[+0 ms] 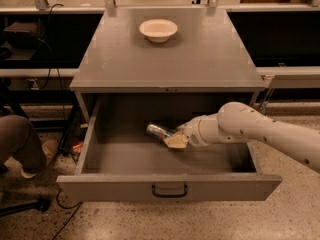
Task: Place redbull can into top drawer
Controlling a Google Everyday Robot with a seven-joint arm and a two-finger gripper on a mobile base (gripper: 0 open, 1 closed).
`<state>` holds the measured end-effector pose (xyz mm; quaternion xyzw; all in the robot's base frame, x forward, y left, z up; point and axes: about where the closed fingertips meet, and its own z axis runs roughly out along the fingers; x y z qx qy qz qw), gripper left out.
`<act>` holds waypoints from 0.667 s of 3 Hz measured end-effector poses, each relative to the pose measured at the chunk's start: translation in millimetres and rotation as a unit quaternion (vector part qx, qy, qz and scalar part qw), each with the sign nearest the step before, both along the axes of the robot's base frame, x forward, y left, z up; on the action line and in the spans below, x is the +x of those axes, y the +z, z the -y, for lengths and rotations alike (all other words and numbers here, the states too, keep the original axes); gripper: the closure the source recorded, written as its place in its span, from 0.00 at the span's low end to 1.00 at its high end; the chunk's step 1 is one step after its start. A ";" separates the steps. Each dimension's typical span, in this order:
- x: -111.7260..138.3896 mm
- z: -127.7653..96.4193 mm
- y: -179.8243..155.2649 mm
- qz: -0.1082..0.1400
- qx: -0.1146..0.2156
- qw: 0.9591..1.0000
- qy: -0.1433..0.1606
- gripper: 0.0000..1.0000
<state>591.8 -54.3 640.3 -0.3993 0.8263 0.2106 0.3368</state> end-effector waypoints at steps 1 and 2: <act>6.8 -1.8 -0.4 0.003 0.006 1.000 0.000 0.01; 9.8 13.8 16.2 0.009 0.014 1.000 0.005 0.00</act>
Offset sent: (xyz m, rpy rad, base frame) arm 0.0165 -0.0197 0.0287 0.0518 -0.0361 0.0294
